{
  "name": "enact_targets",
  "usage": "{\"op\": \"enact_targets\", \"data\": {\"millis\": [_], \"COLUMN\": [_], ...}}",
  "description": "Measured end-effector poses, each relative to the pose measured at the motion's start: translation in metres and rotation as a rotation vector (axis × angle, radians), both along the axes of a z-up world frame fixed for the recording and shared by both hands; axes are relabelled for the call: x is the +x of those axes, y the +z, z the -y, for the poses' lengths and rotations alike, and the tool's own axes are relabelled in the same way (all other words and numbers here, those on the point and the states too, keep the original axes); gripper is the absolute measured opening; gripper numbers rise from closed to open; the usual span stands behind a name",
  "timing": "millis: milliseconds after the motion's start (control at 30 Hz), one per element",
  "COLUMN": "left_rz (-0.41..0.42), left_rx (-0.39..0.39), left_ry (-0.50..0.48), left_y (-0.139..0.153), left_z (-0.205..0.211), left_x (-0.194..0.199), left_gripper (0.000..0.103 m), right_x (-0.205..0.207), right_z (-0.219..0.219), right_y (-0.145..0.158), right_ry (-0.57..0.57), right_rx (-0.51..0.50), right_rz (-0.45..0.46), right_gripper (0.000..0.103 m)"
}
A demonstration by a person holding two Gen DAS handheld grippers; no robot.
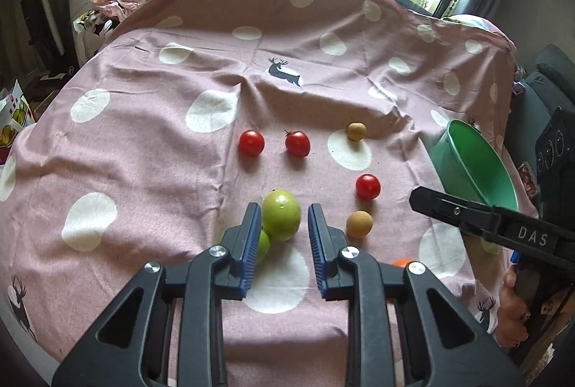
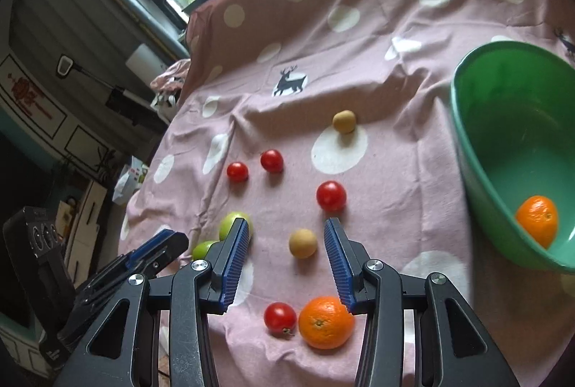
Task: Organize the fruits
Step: 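Move the right gripper back to the pale green fruit, then close the right gripper on the pale green fruit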
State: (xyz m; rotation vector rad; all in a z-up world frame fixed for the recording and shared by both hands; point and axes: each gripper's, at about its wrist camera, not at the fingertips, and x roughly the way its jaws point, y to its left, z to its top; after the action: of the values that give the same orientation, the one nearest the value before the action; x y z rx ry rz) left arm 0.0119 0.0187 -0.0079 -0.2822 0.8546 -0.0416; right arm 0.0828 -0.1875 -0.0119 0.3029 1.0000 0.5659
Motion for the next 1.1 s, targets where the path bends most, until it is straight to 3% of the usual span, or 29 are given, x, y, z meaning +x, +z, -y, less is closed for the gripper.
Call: {"op": "enact_targets", "data": {"millis": [200, 367, 533, 667, 900, 1100], "left_rz": [-0.062, -0.048, -0.085, -0.106, -0.115, -0.136], "left_rx": [-0.060, -0.095, -0.082, -0.073, -0.034, -0.047], "left_ry": [-0.001, -0.034, -0.059, -0.055, -0.028, -0.026], "left_y": [-0.014, -0.018, -0.026, -0.031, -0.034, -0.039], "left_z": [-0.008, -0.003, 0.004, 0.005, 0.004, 0.003], "left_x": [0.006, 0.013, 0.025, 0.037, 0.040, 0.043], "left_gripper": [0.025, 0.025, 0.025, 0.025, 0.025, 0.025], "right_x": [0.009, 0.023, 0.043, 0.047, 0.051, 0.048], "right_z": [-0.024, -0.061, -0.080, -0.080, -0.082, -0.090], "right_y": [-0.005, -0.010, -0.032, -0.042, -0.046, -0.046], "right_ry": [0.072, 0.151, 0.165, 0.177, 0.189, 0.197], "right_rx": [0.075, -0.021, -0.051, -0.005, 0.039, 0.007], "right_rz": [-0.072, -0.098, -0.179, -0.222, -0.241, -0.218], "right_gripper": [0.046, 0.047, 0.047, 0.047, 0.047, 0.042]}}
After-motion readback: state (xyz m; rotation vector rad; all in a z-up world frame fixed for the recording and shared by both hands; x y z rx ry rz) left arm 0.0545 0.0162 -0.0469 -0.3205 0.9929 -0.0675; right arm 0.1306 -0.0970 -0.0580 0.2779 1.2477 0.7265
